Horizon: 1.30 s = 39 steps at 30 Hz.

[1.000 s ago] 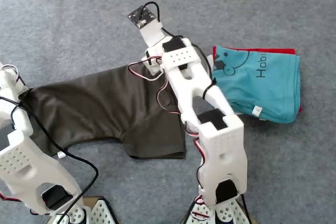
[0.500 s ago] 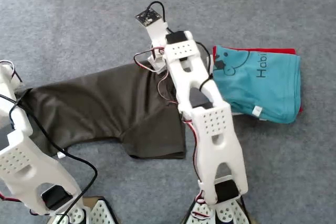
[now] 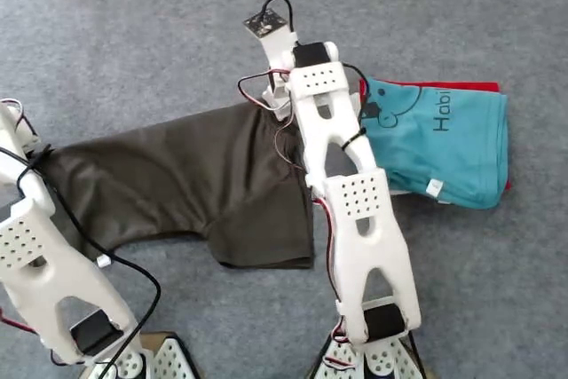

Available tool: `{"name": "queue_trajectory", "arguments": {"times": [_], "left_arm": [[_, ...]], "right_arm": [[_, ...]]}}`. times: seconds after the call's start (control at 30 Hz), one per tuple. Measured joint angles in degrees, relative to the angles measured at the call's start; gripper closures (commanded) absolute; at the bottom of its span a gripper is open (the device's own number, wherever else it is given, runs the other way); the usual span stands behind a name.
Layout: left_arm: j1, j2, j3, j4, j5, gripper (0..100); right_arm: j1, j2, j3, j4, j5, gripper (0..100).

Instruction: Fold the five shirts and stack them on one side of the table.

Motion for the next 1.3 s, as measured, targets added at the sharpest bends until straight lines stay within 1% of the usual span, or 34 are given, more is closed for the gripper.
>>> {"name": "queue_trajectory", "arguments": {"times": [0.13,0.4,0.57,0.63,0.77,1.0,1.17,1.3], "left_arm": [[-0.1,0.9,-2.1,1.4,0.0,97],[-0.4,1.0,-2.2,1.5,0.0,97],[-1.8,-0.3,-1.8,1.4,3.6,97],[-2.9,-1.8,0.4,1.1,4.1,97],[-2.5,-6.7,8.1,-2.7,4.2,97],[-1.5,-16.5,22.4,-10.8,4.3,97],[0.7,-17.7,25.4,-11.4,3.8,97],[1.0,-17.7,26.0,-11.5,3.2,97]], "right_arm": [[0.0,0.5,-2.0,1.1,0.0,98.5],[0.1,0.5,-6.8,4.1,0.0,98.5],[1.7,0.5,-13.4,7.7,0.0,98.5],[2.5,0.5,-17.1,9.8,0.0,98.5],[2.9,0.4,-25.3,14.2,0.0,98.5],[2.6,0.4,-26.4,15.5,0.0,98.5],[-0.2,0.5,-26.4,15.5,0.0,98.5],[-2.2,3.7,-26.4,15.5,0.0,98.5]]}}
